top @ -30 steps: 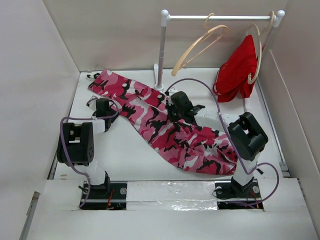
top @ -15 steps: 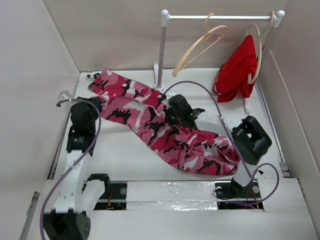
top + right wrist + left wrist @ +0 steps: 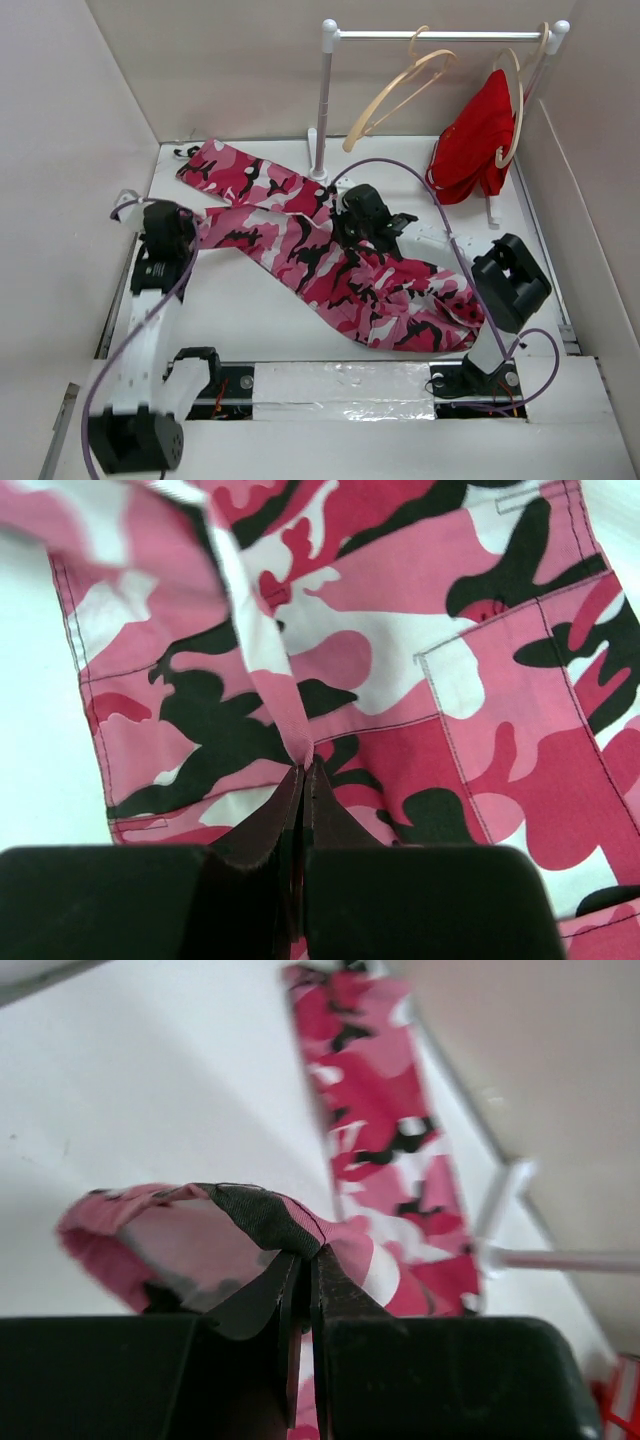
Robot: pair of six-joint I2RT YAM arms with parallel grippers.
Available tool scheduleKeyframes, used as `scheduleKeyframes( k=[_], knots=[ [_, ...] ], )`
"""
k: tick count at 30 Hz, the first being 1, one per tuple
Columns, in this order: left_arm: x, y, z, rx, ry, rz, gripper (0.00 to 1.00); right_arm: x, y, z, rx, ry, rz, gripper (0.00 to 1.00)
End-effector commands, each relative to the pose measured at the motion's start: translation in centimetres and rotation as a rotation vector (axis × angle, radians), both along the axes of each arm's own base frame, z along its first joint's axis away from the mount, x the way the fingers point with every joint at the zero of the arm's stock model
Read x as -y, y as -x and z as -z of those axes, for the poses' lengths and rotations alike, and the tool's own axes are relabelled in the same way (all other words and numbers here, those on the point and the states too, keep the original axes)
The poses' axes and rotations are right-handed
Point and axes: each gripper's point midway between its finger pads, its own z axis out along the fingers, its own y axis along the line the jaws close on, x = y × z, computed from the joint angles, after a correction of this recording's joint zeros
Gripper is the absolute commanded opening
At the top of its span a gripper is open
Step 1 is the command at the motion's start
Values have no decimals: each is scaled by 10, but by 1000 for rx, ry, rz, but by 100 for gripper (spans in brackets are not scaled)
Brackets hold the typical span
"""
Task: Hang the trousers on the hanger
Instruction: Flatten out the trousers at the center of the board.
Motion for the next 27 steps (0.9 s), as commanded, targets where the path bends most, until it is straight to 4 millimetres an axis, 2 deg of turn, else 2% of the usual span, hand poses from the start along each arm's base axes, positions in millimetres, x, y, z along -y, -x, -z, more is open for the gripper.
scheduleKeyframes(
  k=[1, 2, 3, 4, 5, 6, 7, 8, 9, 10, 11, 12, 13, 14, 16, 17, 18, 19, 20, 21, 22, 23, 25, 26, 27],
  knots=[
    [-17, -34, 39, -109, -3, -94, 2, -4, -14, -2, 28, -30, -1, 0],
    [-21, -47, 27, -93, -11, -114, 1, -5, -17, 2, 22, -27, 5, 0],
    [-28, -61, 45, -162, -38, -144, 1, -6, -19, 2, 24, -26, 10, 0],
    [-36, -68, 49, -189, -53, -172, 0, -7, -21, 3, 26, -28, 12, 0],
    [-44, -80, 35, -180, -71, -192, 0, -10, -25, 4, 25, -30, 18, 0],
    [-50, -93, 55, -254, -97, -209, 0, -9, -30, 6, 22, -28, 26, 0],
    [-58, -100, 60, -286, -106, -224, 0, -10, -34, 6, 23, -25, 31, 0],
    [-65, -112, 47, -283, -112, -239, 0, -11, -35, 8, 18, -17, 35, 0],
    [-68, -124, 67, -352, -135, -229, 0, -18, -39, 10, 24, -10, 36, 0],
    [-70, -132, 70, -372, -149, -230, 0, -18, -41, 11, 19, 1, 42, 0],
    [-72, -145, 60, -356, -158, -227, 0, -20, -43, 12, 18, 4, 41, 0],
    [-73, -152, 72, -387, -169, -217, 0, -20, -47, 13, 31, 24, 63, 0],
    [-72, -160, 73, -378, -174, -202, 0, -22, -51, 13, 34, 28, 70, 0],
    [-72, -172, 66, -332, -174, -193, 0, -22, -54, 12, 42, 34, 74, 0],
    [-67, -188, 72, -310, -177, -148, 2, -22, -63, 10, 66, 39, 98, 0],
    [-66, -202, 62, -265, -174, -135, 7, -23, -65, 9, 72, 38, 103, 0],
    [-61, -212, 75, -284, -161, -103, 7, -23, -68, 8, 78, 39, 111, 0],
    [-58, -220, 77, -281, -152, -84, 8, -24, -70, 9, 80, 40, 115, 0],
    [-56, -234, 65, -253, -153, -58, 14, -26, -74, 8, 83, 38, 119, 0],
    [-51, -243, 82, -285, -142, -26, 19, -27, -75, 10, 81, 42, 121, 1],
    [-50, -245, 87, -309, -141, -15, 26, -25, -81, 11, 78, 47, 131, 5],
    [-51, -253, 80, -294, -141, -14, 33, -25, -82, 11, 78, 49, 136, 10],
    [-50, -253, 78, -289, -154, -35, 51, -24, -84, 11, 79, 59, 143, 28],
    [-51, -253, 77, -272, -160, -39, 67, -24, -84, 8, 83, 54, 142, 34],
    [-51, -250, 63, -241, -161, -47, 72, -24, -82, -1, 90, 39, 136, 48]
  ],
)
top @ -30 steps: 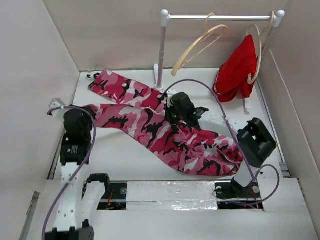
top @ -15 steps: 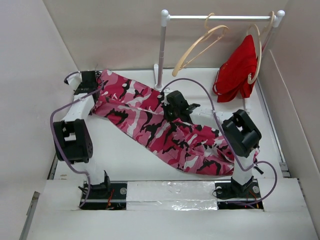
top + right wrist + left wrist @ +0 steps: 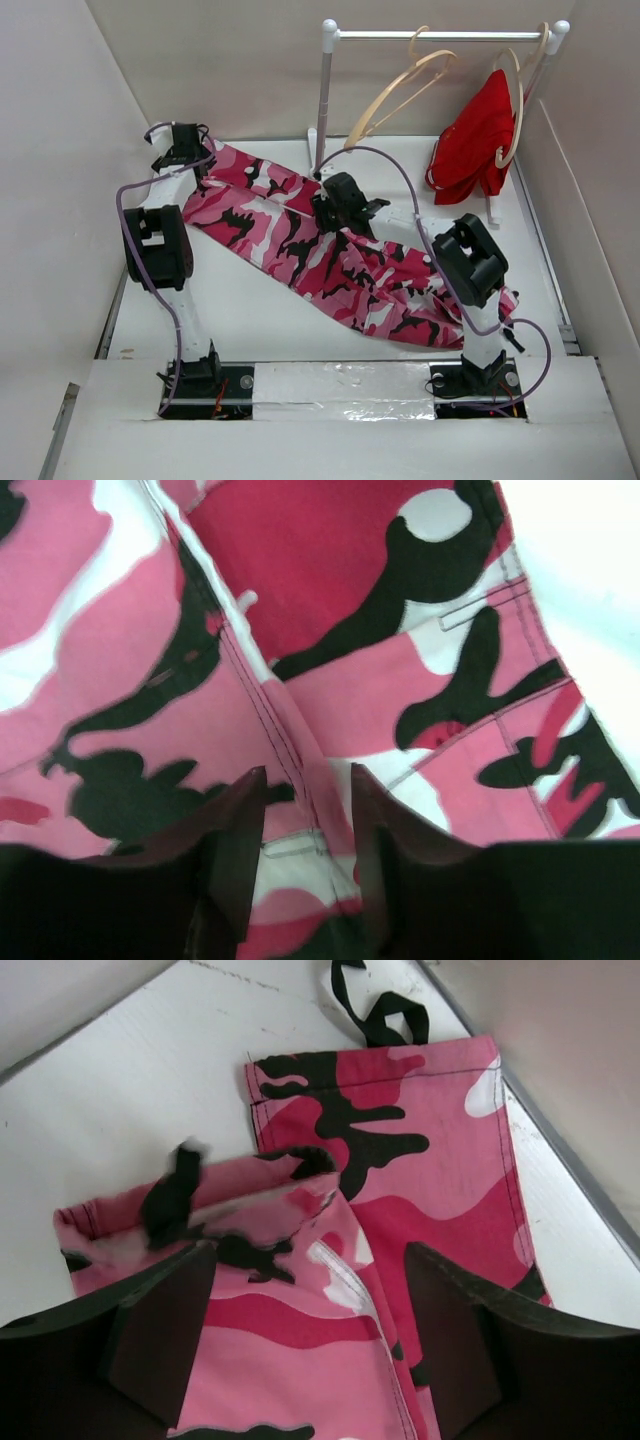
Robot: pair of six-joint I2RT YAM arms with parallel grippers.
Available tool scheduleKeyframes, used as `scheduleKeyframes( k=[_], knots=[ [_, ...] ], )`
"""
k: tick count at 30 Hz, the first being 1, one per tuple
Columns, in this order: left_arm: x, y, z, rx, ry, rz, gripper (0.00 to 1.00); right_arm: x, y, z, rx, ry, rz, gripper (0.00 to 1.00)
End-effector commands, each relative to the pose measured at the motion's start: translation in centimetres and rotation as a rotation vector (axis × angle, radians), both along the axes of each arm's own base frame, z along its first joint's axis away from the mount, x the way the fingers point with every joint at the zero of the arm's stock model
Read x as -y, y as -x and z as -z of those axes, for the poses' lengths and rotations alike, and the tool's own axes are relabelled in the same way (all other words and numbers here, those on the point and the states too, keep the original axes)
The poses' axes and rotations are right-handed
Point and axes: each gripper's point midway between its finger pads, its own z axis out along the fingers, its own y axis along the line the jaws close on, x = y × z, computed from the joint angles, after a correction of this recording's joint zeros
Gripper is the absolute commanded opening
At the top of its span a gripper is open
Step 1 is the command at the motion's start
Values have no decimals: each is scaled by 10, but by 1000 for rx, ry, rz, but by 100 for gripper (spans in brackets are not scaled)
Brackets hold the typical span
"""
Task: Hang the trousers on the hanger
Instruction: Flatten out the trousers at the center of the board.
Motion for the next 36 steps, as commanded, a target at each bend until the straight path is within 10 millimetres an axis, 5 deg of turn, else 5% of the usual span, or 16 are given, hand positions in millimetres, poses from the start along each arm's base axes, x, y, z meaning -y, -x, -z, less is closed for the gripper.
scheduleKeyframes(
  k=[1, 4, 7, 8, 9, 10, 11, 12, 14, 17, 20, 23, 25, 27, 30, 36],
  knots=[
    [0, -4, -56, 134, -21, -2, 75, -2, -12, -37, 73, -43, 18, 53],
    [21, 12, -73, 190, 37, -2, 76, 0, -3, -71, 106, -103, 8, 67],
    [79, 43, -70, 274, 167, 74, 74, 12, 17, -103, 132, -171, 16, 71],
    [97, 64, -36, 256, 195, 102, 73, 17, 22, -113, 150, -208, 36, 71],
    [135, 82, -50, 314, 220, 181, 73, 30, 23, -120, 170, -222, 78, 67],
    [153, 94, -46, 335, 239, 210, 72, 47, 30, -150, 220, -273, 108, 62],
    [170, 108, -40, 351, 253, 238, 70, 66, 40, -132, 191, -261, 141, 55],
    [180, 134, -21, 326, 251, 267, 68, 81, 42, -140, 200, -314, 191, 27],
    [233, 167, -13, 317, 264, 411, 62, 141, 48, -149, 240, -373, 312, 5],
    [290, 227, -1, 261, 213, 584, 41, 228, 47, -147, 271, -429, 538, 0],
    [341, 275, -19, 305, 218, 737, 18, 310, 65, -127, 291, -447, 770, 0],
    [388, 329, -33, 331, 230, 909, 17, 349, 86, -109, 296, -481, 888, 16],
    [410, 348, -32, 328, 201, 979, 23, 386, 100, -98, 319, -474, 1020, 47],
    [447, 379, -25, 287, 199, 1123, 40, 417, 112, -89, 331, -460, 1147, 72],
    [493, 413, -12, 254, 139, 1310, 60, 451, 131, -60, 278, -414, 1319, 90],
    [554, 447, -8, 251, 62, 1515, 83, 484, 150, -28, 170, -466, 1444, 94]
  ],
)
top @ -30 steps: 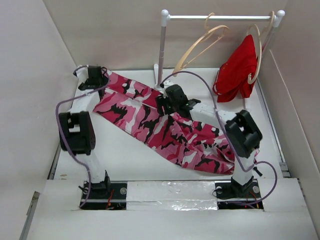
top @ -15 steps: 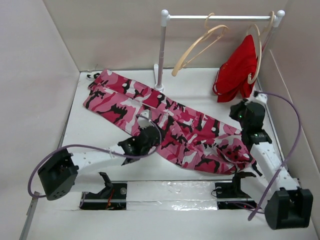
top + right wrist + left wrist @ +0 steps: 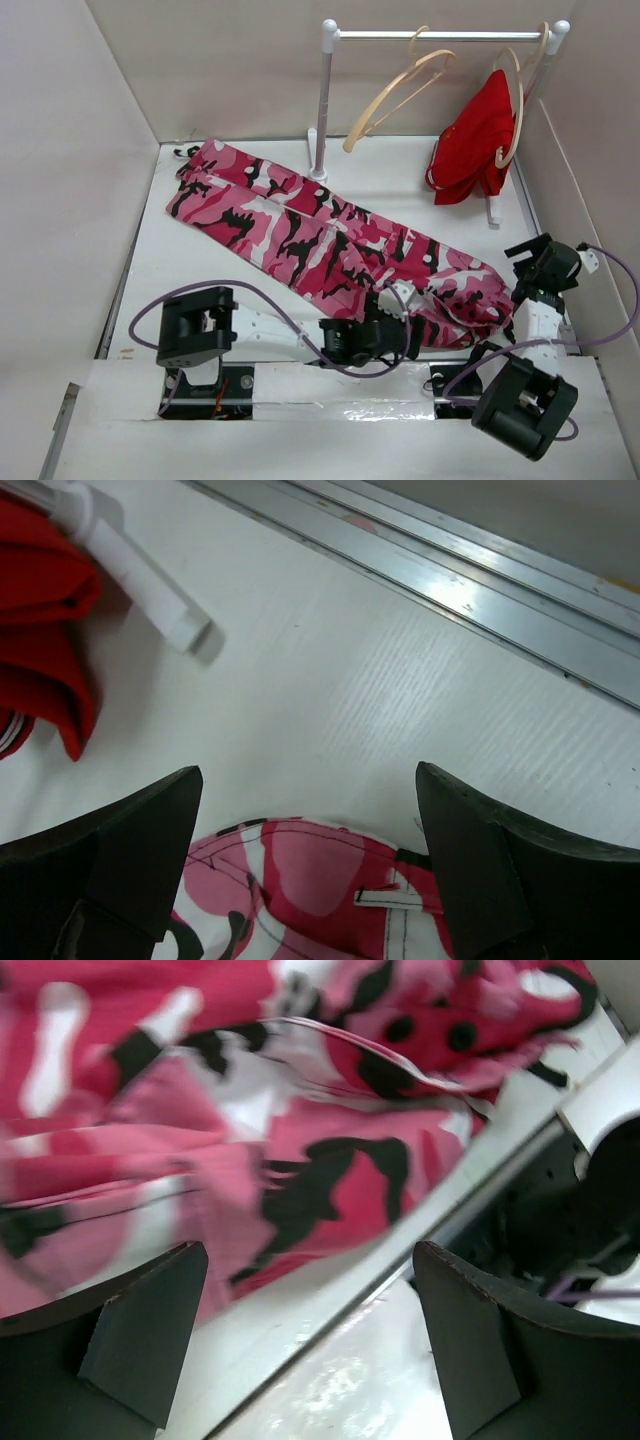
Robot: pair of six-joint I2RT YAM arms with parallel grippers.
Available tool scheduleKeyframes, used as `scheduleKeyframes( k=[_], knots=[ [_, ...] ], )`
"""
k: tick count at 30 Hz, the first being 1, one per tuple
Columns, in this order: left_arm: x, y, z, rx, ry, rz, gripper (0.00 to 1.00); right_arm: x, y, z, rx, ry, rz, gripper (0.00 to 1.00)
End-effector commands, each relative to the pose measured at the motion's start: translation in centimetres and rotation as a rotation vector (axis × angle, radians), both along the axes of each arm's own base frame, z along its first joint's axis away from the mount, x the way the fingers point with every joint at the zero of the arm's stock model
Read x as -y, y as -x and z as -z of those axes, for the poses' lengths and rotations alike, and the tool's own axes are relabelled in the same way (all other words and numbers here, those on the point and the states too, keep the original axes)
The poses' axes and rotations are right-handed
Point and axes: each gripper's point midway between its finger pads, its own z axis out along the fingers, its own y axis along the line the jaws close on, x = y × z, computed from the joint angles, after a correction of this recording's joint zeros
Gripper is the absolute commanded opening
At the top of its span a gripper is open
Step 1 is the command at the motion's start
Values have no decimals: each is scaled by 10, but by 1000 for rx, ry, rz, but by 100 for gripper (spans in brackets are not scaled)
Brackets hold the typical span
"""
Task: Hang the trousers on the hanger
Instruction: Flatten out the trousers at the center of the board.
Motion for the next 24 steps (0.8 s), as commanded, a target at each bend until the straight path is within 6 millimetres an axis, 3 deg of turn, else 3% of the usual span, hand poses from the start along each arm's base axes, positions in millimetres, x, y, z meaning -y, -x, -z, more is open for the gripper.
scheduleKeyframes(
  k=[1, 3, 7, 11, 14, 16, 17, 18, 20, 21, 24],
  knots=[
    [33, 10, -26, 56, 35, 103, 83, -3, 0, 13, -5, -66, -3, 94],
    [37, 8, -24, 63, 14, 91, 83, -5, -7, 21, -31, -103, -38, 99],
    [35, 1, 3, 66, -59, 51, 81, -17, -15, 34, -81, -217, -123, 99],
    [36, 5, 32, 20, -98, 71, 77, -11, -7, 39, -121, -231, -72, 95],
    [28, -6, 57, 2, -145, 31, 68, -13, 2, 48, -171, -253, -81, 93],
    [22, -17, 68, -21, -148, 10, 54, -11, 6, 53, -182, -247, -73, 91],
    [24, -21, 66, -33, -111, 5, 35, -11, 7, 57, -188, -246, -75, 89],
    [16, -20, 76, -61, -114, 18, 23, -12, 6, 57, -192, -247, -90, 84],
    [15, -24, 63, -72, -32, 16, 9, -17, 3, 58, -189, -277, -124, 79],
    [3, -26, 64, -78, -32, 7, 0, -21, 0, 58, -177, -294, -147, 71],
    [-8, -24, 59, -78, -13, 6, 0, -35, -13, 53, -119, -351, -226, 55]
  ],
)
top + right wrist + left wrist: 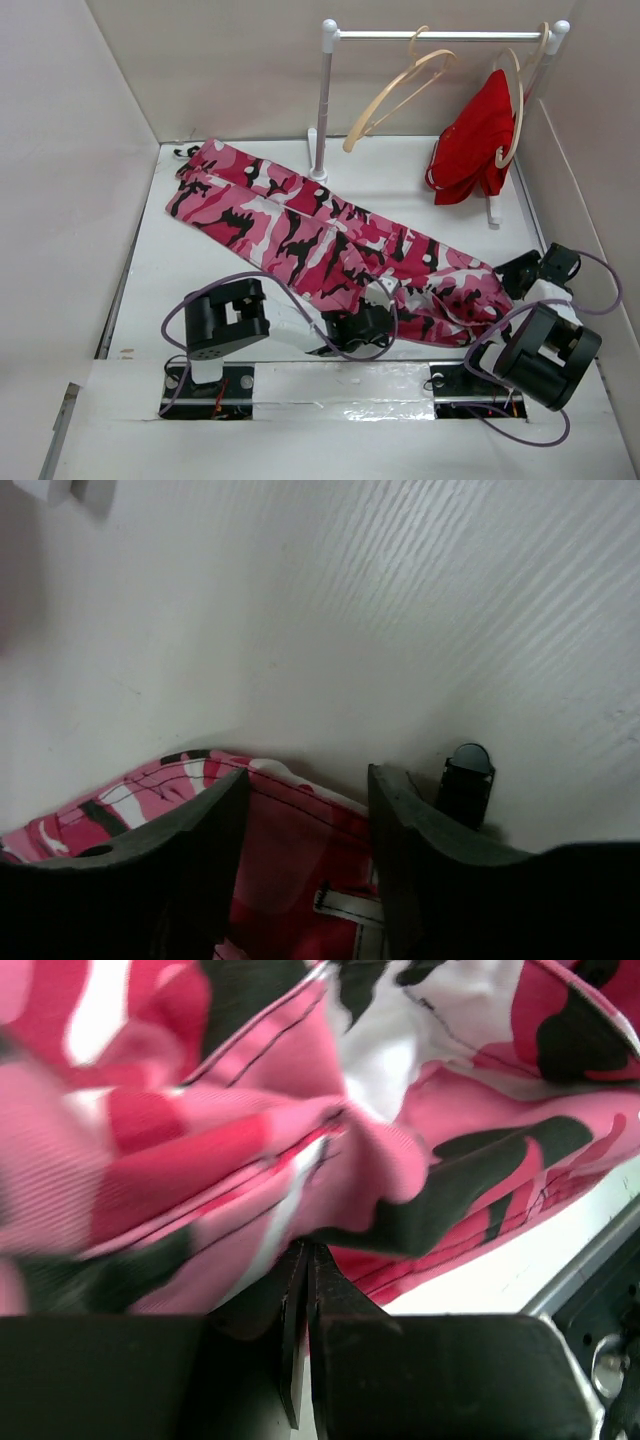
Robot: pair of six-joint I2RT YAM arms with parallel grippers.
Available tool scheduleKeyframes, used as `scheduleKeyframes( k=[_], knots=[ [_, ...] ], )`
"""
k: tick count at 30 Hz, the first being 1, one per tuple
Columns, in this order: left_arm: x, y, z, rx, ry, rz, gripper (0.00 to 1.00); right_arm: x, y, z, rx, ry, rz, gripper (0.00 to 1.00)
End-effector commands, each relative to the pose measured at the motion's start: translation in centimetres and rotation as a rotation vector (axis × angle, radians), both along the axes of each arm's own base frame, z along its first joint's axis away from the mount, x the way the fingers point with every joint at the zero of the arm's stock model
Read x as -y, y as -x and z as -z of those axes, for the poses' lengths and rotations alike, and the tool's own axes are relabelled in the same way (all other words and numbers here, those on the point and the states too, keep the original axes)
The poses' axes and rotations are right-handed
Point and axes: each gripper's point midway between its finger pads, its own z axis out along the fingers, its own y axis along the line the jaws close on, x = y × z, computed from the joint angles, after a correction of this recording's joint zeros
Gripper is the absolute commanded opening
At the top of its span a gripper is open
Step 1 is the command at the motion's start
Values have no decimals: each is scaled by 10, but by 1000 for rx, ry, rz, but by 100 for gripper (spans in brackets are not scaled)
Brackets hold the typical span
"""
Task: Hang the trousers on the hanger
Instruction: Flatten out the trousers at the center of the board.
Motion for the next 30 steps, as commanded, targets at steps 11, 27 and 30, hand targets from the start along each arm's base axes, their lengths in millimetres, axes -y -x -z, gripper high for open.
scheduleKeyframes(
  k=[11, 27, 30],
  knots=[
    [-16, 25, -28, -76, 194, 75, 0, -43, -102, -92, 436, -96, -347, 0],
    [20, 62, -77, -41, 305, 244, 47, 34, -29, -99, 148, 288, 102, 81],
    [31, 63, -85, -1, 292, 261, 52, 36, 14, -71, 126, 297, 193, 89]
  ],
)
